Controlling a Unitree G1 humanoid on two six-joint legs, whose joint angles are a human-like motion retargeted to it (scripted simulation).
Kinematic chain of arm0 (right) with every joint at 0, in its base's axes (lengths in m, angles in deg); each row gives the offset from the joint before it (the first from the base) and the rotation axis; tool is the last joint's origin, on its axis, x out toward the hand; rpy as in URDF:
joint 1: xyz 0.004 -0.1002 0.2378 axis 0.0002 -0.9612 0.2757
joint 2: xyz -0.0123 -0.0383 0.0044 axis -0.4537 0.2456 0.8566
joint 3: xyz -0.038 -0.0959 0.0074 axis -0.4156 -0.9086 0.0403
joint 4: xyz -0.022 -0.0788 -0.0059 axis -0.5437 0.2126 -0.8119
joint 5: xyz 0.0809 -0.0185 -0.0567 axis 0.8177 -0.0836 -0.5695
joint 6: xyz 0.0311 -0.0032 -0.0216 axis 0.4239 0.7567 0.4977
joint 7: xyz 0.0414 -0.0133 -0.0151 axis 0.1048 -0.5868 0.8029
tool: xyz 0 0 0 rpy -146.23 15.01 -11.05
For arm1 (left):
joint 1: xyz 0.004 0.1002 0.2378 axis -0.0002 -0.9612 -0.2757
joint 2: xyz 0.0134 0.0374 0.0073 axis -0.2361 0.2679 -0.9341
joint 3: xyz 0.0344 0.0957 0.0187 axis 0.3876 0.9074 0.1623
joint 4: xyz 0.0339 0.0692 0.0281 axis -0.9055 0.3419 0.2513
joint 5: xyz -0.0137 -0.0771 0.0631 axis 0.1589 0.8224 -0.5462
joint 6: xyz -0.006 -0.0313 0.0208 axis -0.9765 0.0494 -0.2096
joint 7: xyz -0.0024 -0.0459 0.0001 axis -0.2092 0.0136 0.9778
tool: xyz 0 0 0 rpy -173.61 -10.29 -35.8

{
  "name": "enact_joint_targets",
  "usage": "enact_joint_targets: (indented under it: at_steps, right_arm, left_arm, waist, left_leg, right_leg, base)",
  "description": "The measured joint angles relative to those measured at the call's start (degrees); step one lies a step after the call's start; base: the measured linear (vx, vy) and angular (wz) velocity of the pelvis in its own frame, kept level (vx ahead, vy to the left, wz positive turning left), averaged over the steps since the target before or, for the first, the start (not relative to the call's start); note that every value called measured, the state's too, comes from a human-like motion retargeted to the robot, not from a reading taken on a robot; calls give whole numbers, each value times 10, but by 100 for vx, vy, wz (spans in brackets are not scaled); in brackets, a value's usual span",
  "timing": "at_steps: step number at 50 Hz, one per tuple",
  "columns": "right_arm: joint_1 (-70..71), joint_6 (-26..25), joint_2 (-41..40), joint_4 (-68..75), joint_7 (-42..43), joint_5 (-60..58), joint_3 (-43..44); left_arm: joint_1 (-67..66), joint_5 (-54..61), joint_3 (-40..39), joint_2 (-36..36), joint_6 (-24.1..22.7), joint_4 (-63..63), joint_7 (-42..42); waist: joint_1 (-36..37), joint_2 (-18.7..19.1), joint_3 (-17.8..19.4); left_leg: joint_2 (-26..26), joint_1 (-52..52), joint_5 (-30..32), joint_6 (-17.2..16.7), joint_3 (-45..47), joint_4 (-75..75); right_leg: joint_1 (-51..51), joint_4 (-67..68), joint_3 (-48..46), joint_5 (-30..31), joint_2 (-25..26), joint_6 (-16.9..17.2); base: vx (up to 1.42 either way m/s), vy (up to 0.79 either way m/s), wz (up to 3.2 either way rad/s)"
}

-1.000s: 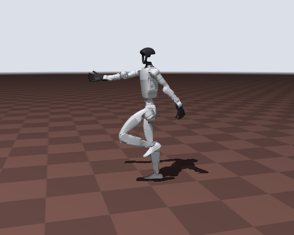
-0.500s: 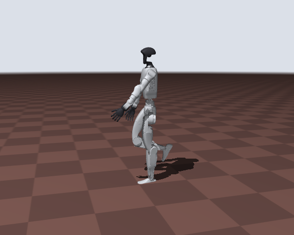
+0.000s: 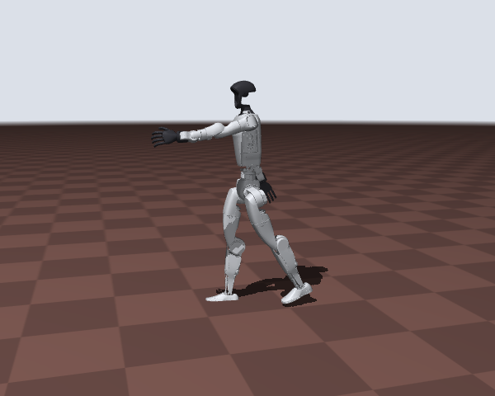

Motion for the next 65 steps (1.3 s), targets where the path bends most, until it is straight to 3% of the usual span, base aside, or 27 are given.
enact_joint_targets:
  at_steps: [2, 3, 5, 7, 9, 11, 15, 20, 23, 25, 27, 30, 33, 35, 37, 41, 44, 47, 51, 55, 59, 62, 65]
  right_arm:
    - [110, 13, -10, 0, 16, 71, -56]
    - [171, 14, -10, 0, 21, 101, -73]
    - [299, 35, 11, -14, 53, 111, -26]
    - [429, 59, 39, -55, 98, 106, 68]
    - [558, 83, 59, -90, 133, 127, 126]
    - [685, 122, 78, -112, 171, 196, 121]
    - [893, 189, 130, -121, 217, 319, 24]
    - [1074, 161, 200, -37, 191, 316, -39]
    - [1116, 122, 222, 0, 177, 279, -27]
    - [1104, 97, 222, 0, 178, 247, 6]
    - [1069, 93, 201, 0, 175, 232, 43]
    - [993, 137, 143, 0, 187, 260, 76]
    - [841, 163, 58, -22, 182, 207, 116]
    - [681, 170, -2, -80, 160, 158, 98]
    - [525, 148, -27, -101, 138, 97, 51]
    - [272, 67, -31, -37, 54, -62, -7]
    - [98, 39, -26, -12, 0, -73, -23]
    - [-56, 36, -12, -19, -48, -27, -39]
    - [-189, 28, 16, -12, -91, -10, -31]
    - [-234, 29, 35, -1, -90, 15, 11]
    - [-191, 44, 27, -3, -70, 58, 9]
    - [-111, 27, 2, 0, -25, 32, 2]
    - [3, 7, -31, 0, 2, -16, -20]
  left_arm:
    - [-138, -42, -11, 38, -6, -18, 38]
    - [-215, -52, -10, 51, 2, -19, 79]
    - [-374, -41, 0, 66, 4, -7, 156]
    - [-513, -58, 1, 76, -3, 42, 164]
    - [-643, -73, 4, 82, -10, 93, 168]
    - [-769, -43, 13, 82, -24, 118, 182]
    - [-1017, 46, 39, 60, -28, 88, 254]
    - [-1205, 42, 36, 17, 7, 81, 316]
    - [-1228, 20, -2, 10, 12, 90, 322]
    - [-1216, 8, -21, 15, 12, 89, 317]
    - [-1173, 9, -34, 27, 6, 89, 287]
    - [-1070, 74, -42, 52, -36, 97, 194]
    - [-939, 119, -34, 87, -49, 114, 147]
    - [-833, 68, -20, 99, -45, 119, 136]
    - [-698, 12, -17, 88, -28, 111, 116]
    - [-383, -81, -67, 37, 19, 88, 83]
    - [-174, -79, -66, -7, 40, 76, 63]
    - [-12, -42, -15, -58, 41, 69, 47]
    - [139, -52, 45, -121, 41, 76, 58]
    - [197, -47, 85, -136, 29, 80, 62]
    - [151, 10, 86, -104, -8, 76, 57]
    - [69, 53, 49, -52, -22, 55, 14]
    - [-64, 15, 0, 20, -22, 29, 11]
  waist:
    - [84, -26, 10]
    - [113, -46, 14]
    - [116, -61, -45]
    - [124, -67, -67]
    - [154, -76, -68]
    - [195, -83, -64]
    - [261, -94, -60]
    - [288, -103, -70]
    - [292, -105, -85]
    - [296, -106, -92]
    - [317, -102, -69]
    - [348, -37, -13]
    - [280, 6, -12]
    - [218, 23, -36]
    - [174, 26, -66]
    - [106, 49, -50]
    - [45, 68, -35]
    - [-13, 83, -28]
    - [-52, 88, -36]
    - [-62, 83, -56]
    - [-69, 69, -60]
    - [-66, 26, -21]
    - [17, -4, -15]
  left_leg:
    - [-31, -21, 12, 12, 53, 110]
    - [-44, -70, -14, 3, 85, 234]
    - [-13, -311, -110, 8, 124, 618]
    - [16, -469, -184, 41, 144, 874]
    - [40, -578, -235, 67, 165, 1046]
    - [68, -671, -269, 80, 174, 1160]
    - [111, -819, -303, 103, 171, 1239]
    - [122, -900, -271, 136, 178, 1099]
    - [113, -856, -240, 128, 204, 887]
    - [97, -777, -217, 110, 234, 683]
    - [64, -613, -180, 79, 284, 393]
    - [39, -331, -40, 32, 348, 2]
    - [50, -245, 27, -30, 345, -45]
    - [56, -237, 25, -44, 310, -45]
    - [49, -260, 16, -39, 272, -45]
    - [43, -237, -6, -36, 191, -45]
    - [46, -216, -16, -25, 131, -45]
    - [51, -193, -24, -13, 89, -45]
    - [57, -172, -29, -15, 67, -45]
    - [62, -155, -26, -27, 45, -45]
    - [60, -118, -31, -32, -6, -43]
    - [38, -49, -49, -23, -72, -27]
    - [16, -33, -45, -1, -87, 16]
  right_leg:
    - [38, 0, 54, -3, -10, 8]
    - [55, 0, 79, -10, -27, 4]
    - [15, 0, 94, -19, -40, -22]
    - [5, 0, 105, -38, -46, -31]
    - [9, 0, 131, -56, -51, -34]
    - [15, 0, 162, -70, -47, -37]
    - [36, 0, 193, -87, -42, -43]
    - [73, 0, 177, -103, -45, -44]
    - [85, 6, 177, -103, -46, -37]
    - [92, 20, 187, -106, -50, -30]
    - [129, 38, 214, -113, -56, -18]
    - [232, 71, 261, -118, -18, -15]
    - [247, 183, 239, -82, 20, -47]
    - [141, 411, 188, -76, 39, -72]
    - [-19, 675, 140, -102, 21, -96]
    - [-216, 1036, 107, -189, 1, -128]
    - [-328, 1168, 101, -221, 0, -130]
    - [-416, 1200, 104, -243, -5, -138]
    - [-495, 1105, 124, -248, 1, -151]
    - [-478, 860, 144, -223, 24, -136]
    - [-310, 436, 177, -159, 27, -87]
    - [-83, 79, 197, -46, -19, -41]
    - [-8, 0, 199, 22, -40, -12]
  base:
    - [71, -26, -244]
    - [59, -19, -175]
    - [47, -9, -48]
    - [54, 1, -36]
    - [61, 0, -108]
    - [62, -1, -141]
    - [63, 6, -77]
    - [64, 13, 19]
    - [65, 14, 5]
    - [70, 16, -47]
    - [82, 19, -141]
    - [90, 29, -152]
    - [76, 38, 54]
    - [57, 34, 153]
    - [48, 25, 165]
    - [52, 17, 177]
    - [57, 8, 173]
    - [59, 1, 123]
    - [57, -6, 48]
    - [57, -11, 40]
    - [62, -13, 111]
    - [72, -22, 165]
    - [61, -32, 19]
